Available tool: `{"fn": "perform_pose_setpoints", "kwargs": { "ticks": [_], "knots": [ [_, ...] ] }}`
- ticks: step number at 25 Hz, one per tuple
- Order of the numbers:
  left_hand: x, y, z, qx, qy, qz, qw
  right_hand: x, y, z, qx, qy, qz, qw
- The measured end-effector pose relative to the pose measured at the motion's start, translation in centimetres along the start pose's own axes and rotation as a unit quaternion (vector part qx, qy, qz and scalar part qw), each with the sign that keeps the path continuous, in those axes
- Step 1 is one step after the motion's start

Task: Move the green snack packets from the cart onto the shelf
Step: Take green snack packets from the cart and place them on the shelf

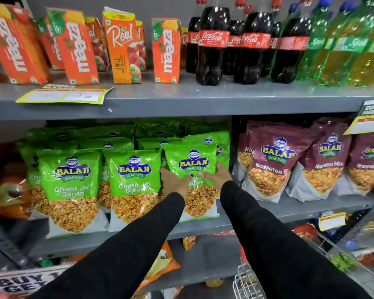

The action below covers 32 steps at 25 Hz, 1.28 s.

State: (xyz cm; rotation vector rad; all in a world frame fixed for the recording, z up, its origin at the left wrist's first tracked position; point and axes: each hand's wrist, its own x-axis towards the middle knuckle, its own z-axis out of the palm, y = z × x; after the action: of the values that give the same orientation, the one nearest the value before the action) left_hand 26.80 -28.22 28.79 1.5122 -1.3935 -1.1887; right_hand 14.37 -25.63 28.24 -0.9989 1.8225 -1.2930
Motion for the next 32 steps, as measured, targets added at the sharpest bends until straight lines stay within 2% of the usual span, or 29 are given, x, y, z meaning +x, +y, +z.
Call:
{"fn": "perform_pose_setpoints", "kwargs": {
  "ticks": [2, 4, 6, 9, 12, 15, 17, 20, 22, 23, 25, 27, 30, 32],
  "knots": [
    [-1.2, 0.0, 1.0, 0.060, 0.033, 0.025, 0.997, -0.5, 0.2, -1.5, 0.023, 0.021, 0.000, 1.000],
    [-3.1, -0.3, 2.8, 0.101, 0.058, 0.087, 0.989, -1.0, 1.6, -4.0, 0.047, 0.045, 0.010, 0.998],
    [-5.7, -0.9, 5.4, 0.124, 0.051, 0.164, 0.977, -2.0, 3.9, -7.4, 0.056, 0.086, 0.029, 0.994],
    [-9.8, -2.7, 11.6, 0.134, -0.059, 0.247, 0.958, -5.0, 8.5, -13.5, 0.048, 0.132, 0.083, 0.987],
    [-13.5, -5.0, 18.1, 0.135, -0.170, 0.273, 0.937, -7.9, 15.1, -18.9, 0.062, 0.190, 0.141, 0.970],
    [-17.9, -9.0, 25.5, 0.157, -0.333, 0.232, 0.900, -11.9, 24.8, -24.7, 0.095, 0.256, 0.217, 0.937],
    [-20.3, -12.9, 30.3, 0.211, -0.427, 0.183, 0.860, -14.8, 30.9, -27.3, 0.128, 0.278, 0.311, 0.900],
    [-21.9, -20.5, 35.8, 0.332, -0.519, 0.073, 0.784, -19.2, 39.3, -28.6, 0.165, 0.308, 0.396, 0.849],
    [-22.5, -25.9, 38.4, 0.399, -0.543, 0.016, 0.738, -21.4, 44.7, -28.6, 0.199, 0.329, 0.449, 0.807],
    [-22.8, -28.2, 39.3, 0.415, -0.546, 0.000, 0.727, -22.4, 46.8, -28.5, 0.188, 0.339, 0.479, 0.788],
    [-23.4, -32.1, 40.3, 0.436, -0.549, -0.025, 0.712, -24.8, 51.1, -27.7, 0.101, 0.353, 0.541, 0.757],
    [-24.3, -35.1, 41.2, 0.466, -0.555, -0.048, 0.687, -26.6, 53.8, -26.9, 0.068, 0.350, 0.577, 0.735],
    [-25.6, -37.6, 41.7, 0.482, -0.567, -0.043, 0.667, -27.8, 56.9, -25.2, 0.148, 0.355, 0.578, 0.720],
    [-25.9, -39.0, 41.8, 0.489, -0.549, -0.021, 0.677, -28.1, 58.4, -24.0, 0.211, 0.368, 0.569, 0.704]
  ]
}}
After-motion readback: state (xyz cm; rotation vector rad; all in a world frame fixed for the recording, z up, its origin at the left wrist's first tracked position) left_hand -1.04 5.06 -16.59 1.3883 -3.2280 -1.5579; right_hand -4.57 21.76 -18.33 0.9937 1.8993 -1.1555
